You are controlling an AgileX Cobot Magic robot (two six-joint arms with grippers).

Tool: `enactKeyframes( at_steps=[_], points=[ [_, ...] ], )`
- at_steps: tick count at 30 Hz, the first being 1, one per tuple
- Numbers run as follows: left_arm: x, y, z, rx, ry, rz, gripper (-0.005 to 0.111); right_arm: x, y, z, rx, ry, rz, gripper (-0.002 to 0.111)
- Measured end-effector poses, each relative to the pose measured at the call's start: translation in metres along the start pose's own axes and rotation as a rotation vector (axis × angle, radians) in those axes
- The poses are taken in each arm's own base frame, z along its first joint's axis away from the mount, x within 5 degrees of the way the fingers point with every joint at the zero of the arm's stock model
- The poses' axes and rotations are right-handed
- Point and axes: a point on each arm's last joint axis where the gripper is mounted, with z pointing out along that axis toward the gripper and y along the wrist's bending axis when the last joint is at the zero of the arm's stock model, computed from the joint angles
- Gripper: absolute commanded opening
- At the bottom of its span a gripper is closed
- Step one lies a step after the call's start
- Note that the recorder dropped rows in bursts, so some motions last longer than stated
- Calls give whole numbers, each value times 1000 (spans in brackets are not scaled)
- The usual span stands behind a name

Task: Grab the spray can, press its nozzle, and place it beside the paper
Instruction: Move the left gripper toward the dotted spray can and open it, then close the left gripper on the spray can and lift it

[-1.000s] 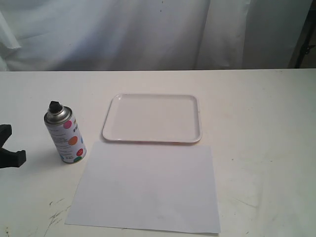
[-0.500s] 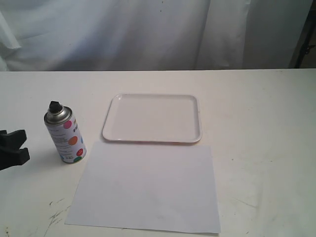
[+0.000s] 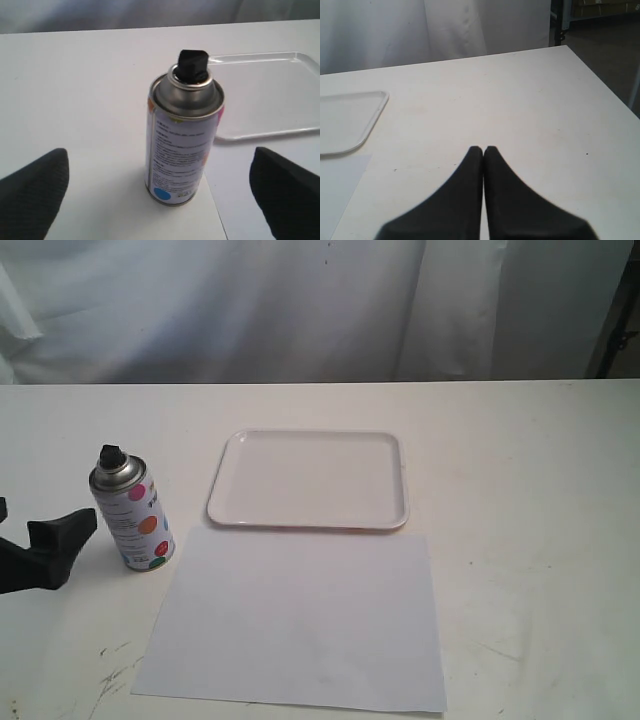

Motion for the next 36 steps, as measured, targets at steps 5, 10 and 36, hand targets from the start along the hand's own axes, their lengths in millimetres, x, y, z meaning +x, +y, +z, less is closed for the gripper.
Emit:
enactKeyframes(
  at_steps=[5, 10, 36],
  points=[
    [1, -2, 0, 26, 8, 124, 91, 0, 0, 0, 0, 0, 0, 0],
    [1, -2, 6, 39, 16, 175, 91, 0, 0, 0, 0, 0, 0, 0],
    [34, 3, 90, 209, -10, 92, 91, 0, 0, 0, -1, 0, 2, 0]
  ],
)
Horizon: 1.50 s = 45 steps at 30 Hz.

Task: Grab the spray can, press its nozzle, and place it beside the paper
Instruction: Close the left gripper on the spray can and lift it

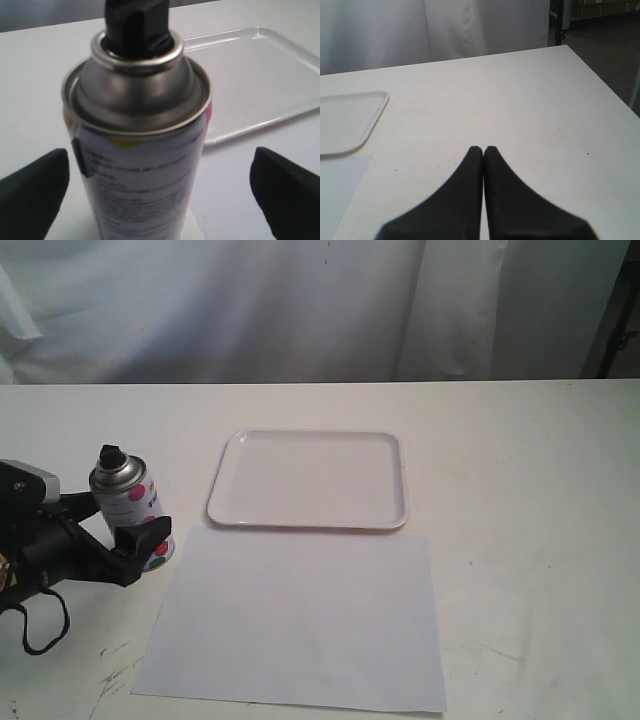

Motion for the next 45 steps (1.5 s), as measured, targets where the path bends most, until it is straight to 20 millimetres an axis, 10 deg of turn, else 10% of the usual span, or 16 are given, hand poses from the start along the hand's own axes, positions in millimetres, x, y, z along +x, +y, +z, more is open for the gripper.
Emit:
enactKeyframes(
  at_steps=[18, 31, 34, 45],
  points=[
    [9, 11, 35, 48, -118, -38, 89, 0, 0, 0, -1, 0, 1, 0],
    [9, 9, 35, 61, -116, 16, 2, 0, 0, 0, -1, 0, 1, 0],
    [7, 9, 33, 60, -107, 28, 0, 0, 0, 0, -1, 0, 1, 0],
    [-71, 7, 16, 98, -108, -32, 0, 0, 0, 0, -1, 0, 1, 0]
  ],
)
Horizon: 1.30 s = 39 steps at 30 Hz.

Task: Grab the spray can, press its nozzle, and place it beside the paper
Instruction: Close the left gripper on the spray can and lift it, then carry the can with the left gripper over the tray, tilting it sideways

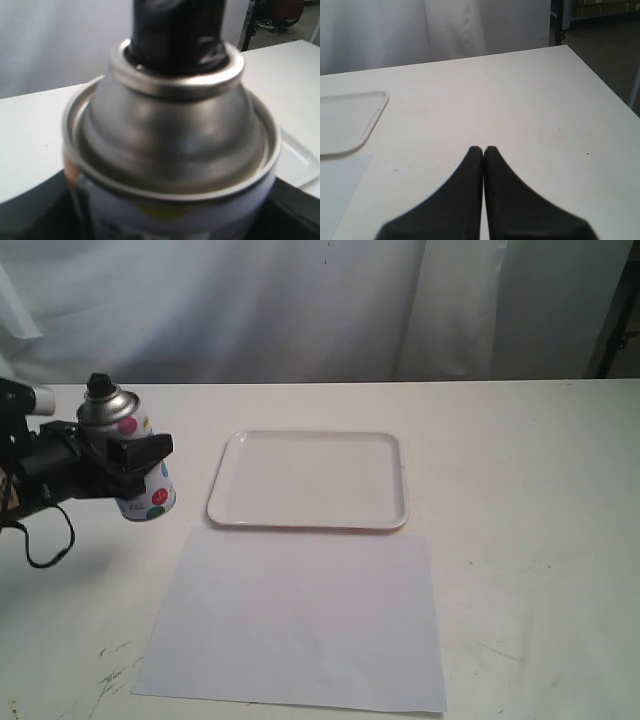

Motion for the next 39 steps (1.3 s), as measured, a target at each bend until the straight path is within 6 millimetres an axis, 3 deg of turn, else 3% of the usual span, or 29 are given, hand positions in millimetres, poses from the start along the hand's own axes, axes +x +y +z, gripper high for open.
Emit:
enactKeyframes(
  at_steps=[7, 11, 15, 19, 28, 35, 39],
  points=[
    [-56, -9, -11, 41, 19, -115, 0, 0, 0, 0, 0, 0, 0, 0],
    [-73, -10, -15, 20, 112, -52, 0, 0, 0, 0, 0, 0, 0, 0],
    [-78, -16, -8, -19, 215, 13, 0, 0, 0, 0, 0, 0, 0, 0],
    [-77, -38, 3, -27, 280, 114, 0, 0, 0, 0, 0, 0, 0, 0],
    [-75, -80, 17, 8, 292, 385, 0, 0, 0, 0, 0, 0, 0, 0],
    [-76, -104, 23, -113, 289, 707, 0, 0, 0, 0, 0, 0, 0, 0],
    [-77, -117, 24, -158, 284, 790, 0, 0, 0, 0, 0, 0, 0, 0]
  ],
)
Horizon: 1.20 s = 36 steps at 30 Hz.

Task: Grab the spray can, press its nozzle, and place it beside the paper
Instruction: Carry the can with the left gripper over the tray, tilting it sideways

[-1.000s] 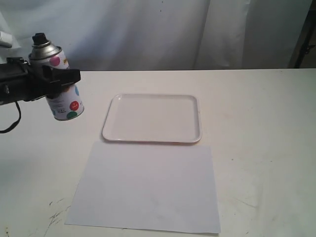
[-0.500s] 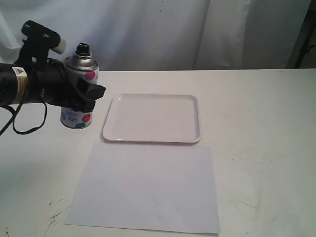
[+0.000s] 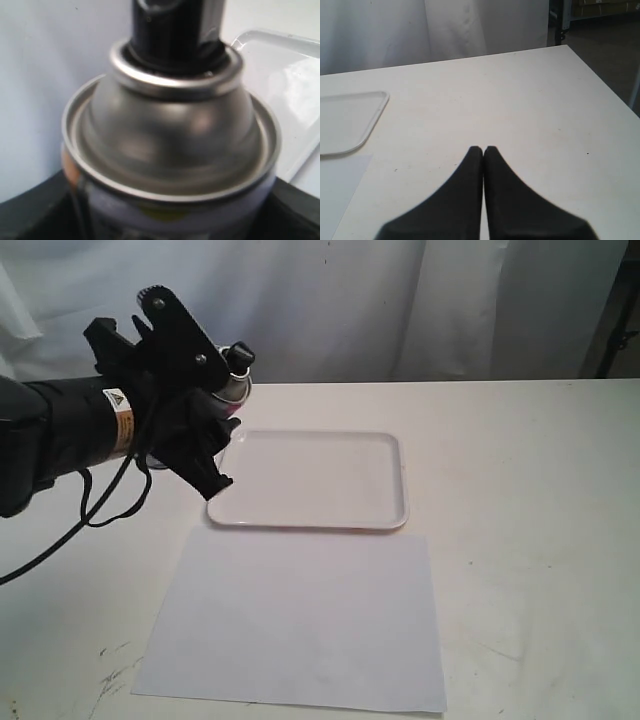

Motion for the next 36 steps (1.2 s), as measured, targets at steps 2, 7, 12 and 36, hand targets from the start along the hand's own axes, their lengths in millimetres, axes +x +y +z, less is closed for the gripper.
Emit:
enactKeyframes(
  at_steps=[2, 7, 12, 36],
  points=[
    [-4, -4, -1, -25, 12, 24, 0, 0, 0, 0, 0, 0, 0, 0],
    [6, -13, 9, -71, 151, 76, 0, 0, 0, 0, 0, 0, 0, 0],
    [26, -23, 21, -65, 310, 52, 0, 0, 0, 0, 0, 0, 0, 0],
    [18, -56, 15, 18, 373, 89, 0, 0, 0, 0, 0, 0, 0, 0]
  ],
)
